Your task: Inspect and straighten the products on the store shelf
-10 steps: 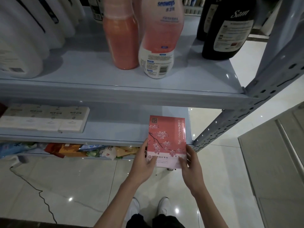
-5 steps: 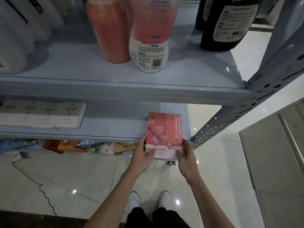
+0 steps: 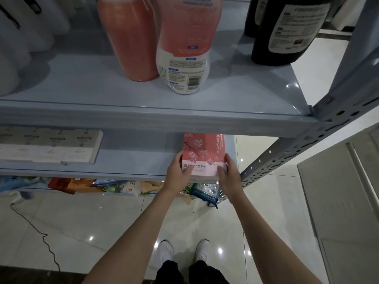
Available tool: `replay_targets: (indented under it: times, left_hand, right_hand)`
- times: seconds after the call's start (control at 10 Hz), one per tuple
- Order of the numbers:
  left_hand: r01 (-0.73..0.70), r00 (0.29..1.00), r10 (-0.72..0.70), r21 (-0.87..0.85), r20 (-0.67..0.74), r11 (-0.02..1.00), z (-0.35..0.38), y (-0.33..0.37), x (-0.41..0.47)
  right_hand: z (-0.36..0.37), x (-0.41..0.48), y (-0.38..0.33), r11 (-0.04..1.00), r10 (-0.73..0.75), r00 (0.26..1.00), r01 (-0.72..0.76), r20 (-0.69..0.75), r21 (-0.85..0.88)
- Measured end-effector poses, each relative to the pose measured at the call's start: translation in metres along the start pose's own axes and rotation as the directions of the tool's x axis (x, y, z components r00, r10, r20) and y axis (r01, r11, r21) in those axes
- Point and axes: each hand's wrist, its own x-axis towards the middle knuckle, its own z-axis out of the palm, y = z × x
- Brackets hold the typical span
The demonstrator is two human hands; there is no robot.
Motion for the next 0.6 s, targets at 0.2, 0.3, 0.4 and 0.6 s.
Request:
replay_targets:
  times: [0.2, 0.3, 0.4, 0.6]
  left_hand:
    - [0.006, 1.0, -0.006, 0.005, 0.017, 1.0, 0.0, 0.016, 0.017]
    - [0.023, 1.0, -0.023, -0.009, 0.016, 1.0, 0.001, 0.017, 0.021]
    - [0.021, 1.0, -0.021, -0.006, 0.022, 1.0, 0.003, 0.015, 0.019]
    - [0.019, 0.994, -0.016, 0.03, -0.105, 0.999, -0.001, 0.017, 0.007]
  right_hand:
    - [0.002, 0.022, -0.005, 1.0, 0.01, 1.0, -0.01, -0.015, -0.004]
    - [0.002, 0.022, -0.012, 1.0, 0.016, 1.0, -0.016, -0.018, 0.001]
    - [0.001, 0.022, -0.009, 1.0, -0.002, 1.0, 0.002, -0.015, -0.025]
    - [-0.009, 0.01, -0.006, 0.99, 0.005, 1.0, -0.007, -0.016, -0.139]
